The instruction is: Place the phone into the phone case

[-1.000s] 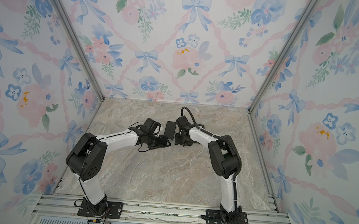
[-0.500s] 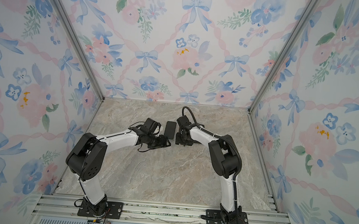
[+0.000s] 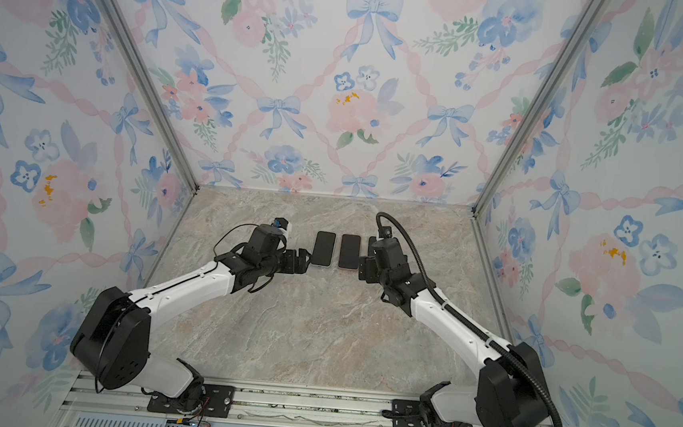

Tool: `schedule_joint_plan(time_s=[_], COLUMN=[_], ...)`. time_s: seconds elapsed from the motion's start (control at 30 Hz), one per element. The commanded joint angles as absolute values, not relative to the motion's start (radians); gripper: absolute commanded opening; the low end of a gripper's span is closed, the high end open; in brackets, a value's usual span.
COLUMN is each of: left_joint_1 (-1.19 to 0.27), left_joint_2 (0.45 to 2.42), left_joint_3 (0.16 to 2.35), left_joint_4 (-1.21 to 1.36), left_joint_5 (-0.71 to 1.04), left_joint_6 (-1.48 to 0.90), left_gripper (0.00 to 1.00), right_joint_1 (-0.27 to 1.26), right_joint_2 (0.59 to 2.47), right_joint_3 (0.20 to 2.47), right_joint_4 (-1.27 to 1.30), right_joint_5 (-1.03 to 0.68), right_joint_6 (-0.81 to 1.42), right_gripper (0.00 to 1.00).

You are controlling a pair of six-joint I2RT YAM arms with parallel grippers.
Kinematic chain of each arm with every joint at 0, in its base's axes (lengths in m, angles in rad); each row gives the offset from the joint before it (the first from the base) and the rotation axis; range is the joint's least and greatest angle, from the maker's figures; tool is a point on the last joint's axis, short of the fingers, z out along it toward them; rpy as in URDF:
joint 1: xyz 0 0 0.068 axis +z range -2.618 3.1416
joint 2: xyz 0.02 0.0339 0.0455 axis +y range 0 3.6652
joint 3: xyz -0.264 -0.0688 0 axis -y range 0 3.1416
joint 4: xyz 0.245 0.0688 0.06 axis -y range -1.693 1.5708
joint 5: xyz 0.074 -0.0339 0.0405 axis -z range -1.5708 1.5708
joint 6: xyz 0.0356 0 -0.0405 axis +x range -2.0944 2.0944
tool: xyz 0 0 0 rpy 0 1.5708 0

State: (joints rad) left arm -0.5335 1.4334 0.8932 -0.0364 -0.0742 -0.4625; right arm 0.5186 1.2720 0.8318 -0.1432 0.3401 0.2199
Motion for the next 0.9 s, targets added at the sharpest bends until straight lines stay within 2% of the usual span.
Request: schedule_joint_plan(time_s=[0.0, 0.1, 0.17, 0.23, 0.3, 0.4, 0.53, 0.63, 0.7, 0.77, 0.87], left_joint_1=[-0.545, -0.5, -0.431, -0.363, -0.282, -0.185, -0.099, -0.019, -0.003, 0.008, 0.009], left_joint_2=[1.396, 1.34, 1.276, 1.215, 1.2, 1.33, 1.45, 1.499, 1.553, 1.561, 1.563], left_joint_3=[0.749, 0.634, 0.573, 0.462, 0.386, 0.409, 0.351, 0.293, 0.247, 0.248, 0.251], left_joint_4=[0.176, 0.261, 0.296, 0.437, 0.58, 0.662, 0.88, 1.038, 1.168, 1.186, 1.184], left_joint_5=[-0.413, -0.517, -0.418, -0.285, -0.214, -0.134, -0.075, 0.059, 0.035, 0.048, 0.049], left_joint_6=[-0.261, -0.13, -0.108, -0.017, 0.045, 0.033, 0.036, 0.015, -0.018, -0.027, -0.028], left_gripper=[0.98, 0.95, 0.93, 0.92, 0.98, 0.96, 0.96, 0.94, 0.96, 0.98, 0.98], right_joint_1=[0.453, 0.406, 0.354, 0.321, 0.278, 0.215, 0.137, 0.11, 0.1, 0.061, 0.044], right_joint_2=[1.178, 1.125, 1.13, 1.145, 1.172, 1.262, 1.425, 1.529, 1.561, 1.536, 1.549], right_joint_3=[0.654, 0.545, 0.51, 0.475, 0.373, 0.279, 0.277, 0.311, 0.341, 0.406, 0.395], right_joint_4=[0.102, 0.184, 0.22, 0.294, 0.532, 0.832, 1.008, 1.039, 1.031, 0.861, 0.904], right_joint_5=[0.462, 0.486, 0.454, 0.446, 0.367, 0.293, 0.204, 0.154, 0.149, 0.095, 0.067], right_joint_6=[0.029, -0.047, -0.032, -0.034, -0.061, -0.087, -0.076, -0.063, -0.052, -0.021, -0.008], right_gripper=[0.96, 0.98, 0.97, 0.97, 0.97, 0.99, 1.0, 0.99, 0.97, 0.97, 0.97])
